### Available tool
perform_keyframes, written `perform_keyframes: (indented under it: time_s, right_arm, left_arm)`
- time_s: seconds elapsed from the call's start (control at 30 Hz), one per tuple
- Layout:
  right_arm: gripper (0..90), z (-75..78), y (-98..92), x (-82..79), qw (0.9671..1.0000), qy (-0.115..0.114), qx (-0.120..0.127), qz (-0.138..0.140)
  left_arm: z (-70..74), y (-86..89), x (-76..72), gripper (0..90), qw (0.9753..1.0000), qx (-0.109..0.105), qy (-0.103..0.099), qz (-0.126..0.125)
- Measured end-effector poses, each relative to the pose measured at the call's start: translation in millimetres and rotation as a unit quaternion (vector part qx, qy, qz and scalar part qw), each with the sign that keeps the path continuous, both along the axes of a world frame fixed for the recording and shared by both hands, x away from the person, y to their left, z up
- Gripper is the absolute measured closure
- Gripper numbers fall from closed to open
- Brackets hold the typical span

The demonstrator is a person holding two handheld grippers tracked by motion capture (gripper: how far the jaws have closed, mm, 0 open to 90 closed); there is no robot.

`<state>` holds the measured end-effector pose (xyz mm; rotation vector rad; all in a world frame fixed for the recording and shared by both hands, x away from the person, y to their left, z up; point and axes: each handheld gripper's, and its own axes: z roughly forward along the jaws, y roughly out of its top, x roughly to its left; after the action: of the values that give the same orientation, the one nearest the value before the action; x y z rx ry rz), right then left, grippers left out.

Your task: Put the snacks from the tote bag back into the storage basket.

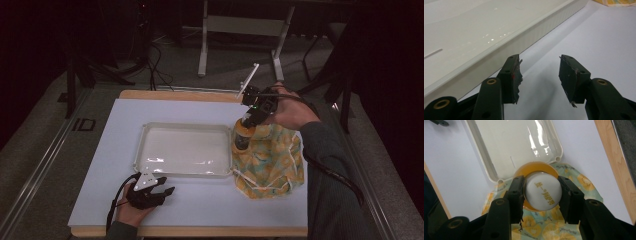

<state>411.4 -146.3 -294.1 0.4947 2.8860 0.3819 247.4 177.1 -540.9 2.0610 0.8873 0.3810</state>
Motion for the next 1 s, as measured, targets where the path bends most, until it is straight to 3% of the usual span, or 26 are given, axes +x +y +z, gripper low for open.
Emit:
perform_keyframes:
  time_s: [0.7,1.0]
  right_arm:
    - [58.9,-11.8,23.9,-2.9,0.9997,0.010,0.016,0.017]
    - [58.9,-20.6,36.0,-6.3,0.9994,0.012,0.010,0.031]
  left_arm:
    - [0.0,0.0,0.1,51.4,1.0000,0.001,0.000,-0.001]
    - [0.0,0.1,0.2,51.4,1.0000,0.000,0.001,-0.001]
